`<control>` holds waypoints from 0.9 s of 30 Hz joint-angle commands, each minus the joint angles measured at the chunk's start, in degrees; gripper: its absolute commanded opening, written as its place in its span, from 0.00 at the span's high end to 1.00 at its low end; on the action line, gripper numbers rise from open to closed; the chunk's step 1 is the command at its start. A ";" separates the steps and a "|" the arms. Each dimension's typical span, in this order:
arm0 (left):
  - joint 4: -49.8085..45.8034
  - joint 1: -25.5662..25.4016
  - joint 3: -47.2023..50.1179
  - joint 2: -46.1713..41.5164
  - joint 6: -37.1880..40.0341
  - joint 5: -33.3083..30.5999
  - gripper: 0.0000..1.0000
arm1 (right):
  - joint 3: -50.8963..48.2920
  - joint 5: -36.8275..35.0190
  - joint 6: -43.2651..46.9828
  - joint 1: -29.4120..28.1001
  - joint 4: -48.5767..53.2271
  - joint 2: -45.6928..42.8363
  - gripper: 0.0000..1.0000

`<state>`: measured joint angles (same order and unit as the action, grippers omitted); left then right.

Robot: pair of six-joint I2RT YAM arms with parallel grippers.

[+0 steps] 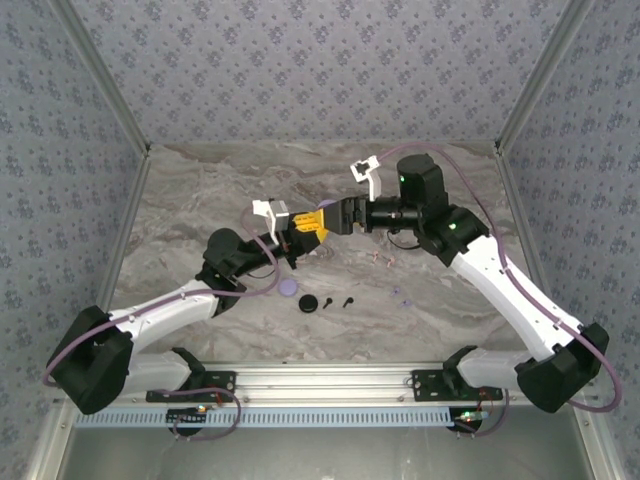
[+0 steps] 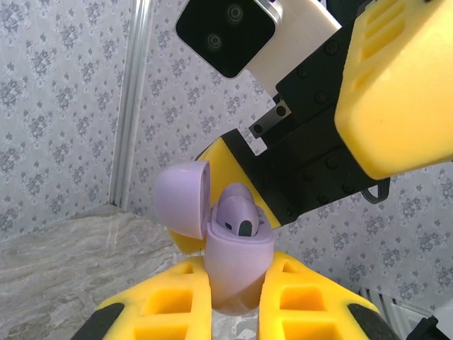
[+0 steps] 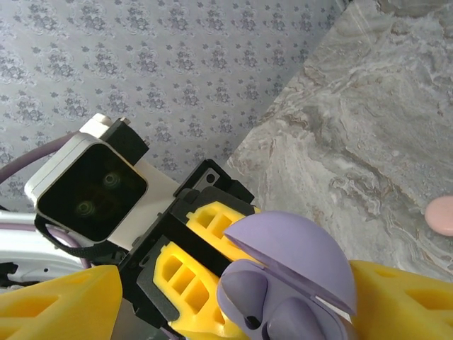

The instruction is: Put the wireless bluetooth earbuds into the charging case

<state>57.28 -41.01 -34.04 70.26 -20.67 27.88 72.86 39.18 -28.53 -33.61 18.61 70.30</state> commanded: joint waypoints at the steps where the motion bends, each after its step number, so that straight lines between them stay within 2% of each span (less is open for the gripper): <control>1: -0.14 0.15 -0.78 0.14 -0.45 0.25 1.00 | -0.92 1.02 2.69 -0.76 -4.25 -5.05 0.17; 9: 0.16 0.15 -0.99 0.76 -0.85 0.82 1.00 | -4.04 -0.91 3.65 -1.17 -9.72 -7.94 0.16; 15: 0.20 0.16 -0.95 0.84 -0.97 0.61 1.00 | -3.41 -3.58 6.02 -1.43 -5.41 -7.41 0.16; 17: -0.33 0.16 -0.94 0.80 -0.87 -0.32 1.00 | -2.46 -7.75 7.59 -1.32 -0.64 -8.01 0.16; 22: -11.47 1.48 -3.73 2.22 -1.46 -5.55 1.00 | -2.03 -32.99 7.81 -0.81 12.68 -11.71 0.15; 27: -16.71 4.60 -6.30 7.68 -6.24 -6.19 1.00 | -7.52 -44.74 0.24 2.26 20.27 -15.07 0.15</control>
<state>45.30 -37.76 -37.71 75.50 -23.53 23.40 67.72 6.50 -24.18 -32.62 30.20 56.86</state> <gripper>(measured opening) 0.137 0.852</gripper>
